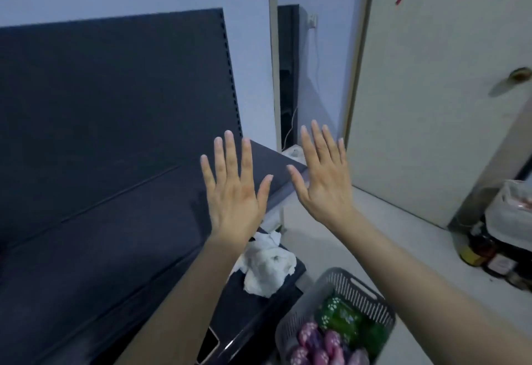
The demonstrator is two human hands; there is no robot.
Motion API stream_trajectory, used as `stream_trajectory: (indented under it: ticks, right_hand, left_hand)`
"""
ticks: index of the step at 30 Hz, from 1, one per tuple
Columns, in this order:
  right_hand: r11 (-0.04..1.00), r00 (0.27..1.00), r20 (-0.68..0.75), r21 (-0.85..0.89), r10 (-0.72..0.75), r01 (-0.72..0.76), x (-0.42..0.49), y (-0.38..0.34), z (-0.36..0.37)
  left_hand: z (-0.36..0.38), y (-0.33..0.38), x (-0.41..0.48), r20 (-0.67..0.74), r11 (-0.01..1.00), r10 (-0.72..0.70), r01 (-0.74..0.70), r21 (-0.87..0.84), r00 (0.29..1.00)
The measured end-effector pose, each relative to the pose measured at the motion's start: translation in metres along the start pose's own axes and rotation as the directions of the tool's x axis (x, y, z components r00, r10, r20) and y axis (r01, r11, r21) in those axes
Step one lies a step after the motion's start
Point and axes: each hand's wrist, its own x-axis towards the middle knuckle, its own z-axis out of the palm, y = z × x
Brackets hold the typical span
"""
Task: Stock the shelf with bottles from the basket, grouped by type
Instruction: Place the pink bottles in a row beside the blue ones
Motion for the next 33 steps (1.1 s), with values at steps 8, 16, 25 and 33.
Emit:
stream_trajectory:
  ticks: [8, 16, 25, 33]
  right_hand:
    - [0.990, 0.958, 0.281, 0.116, 0.049, -0.085, -0.094, 0.132, 0.037]
    - [0.976, 0.758, 0.640, 0.054, 0.129, -0.212, -0.203, 0.207, 0.095]
    - [0.751, 0.365, 0.797, -0.160, 0.481, -0.641, -0.321, 0.221, 0.163]
    - [0.136, -0.310, 0.665, -0.530, 0.679, -0.837, -0.412, 0.226, 0.231]
  left_hand:
    - [0.098, 0.102, -0.080, 0.245, 0.996, 0.058, -0.039, -0.080, 0.968]
    - [0.181, 0.147, -0.179, 0.566, 0.986, 0.075, 0.023, -0.164, 0.821]
    - [0.260, 0.173, -0.312, 0.866, 0.981, 0.114, 0.081, -0.175, 0.487]
    - [0.290, 0.183, -0.420, 0.995, 0.898, -0.003, 0.438, -0.040, 0.097]
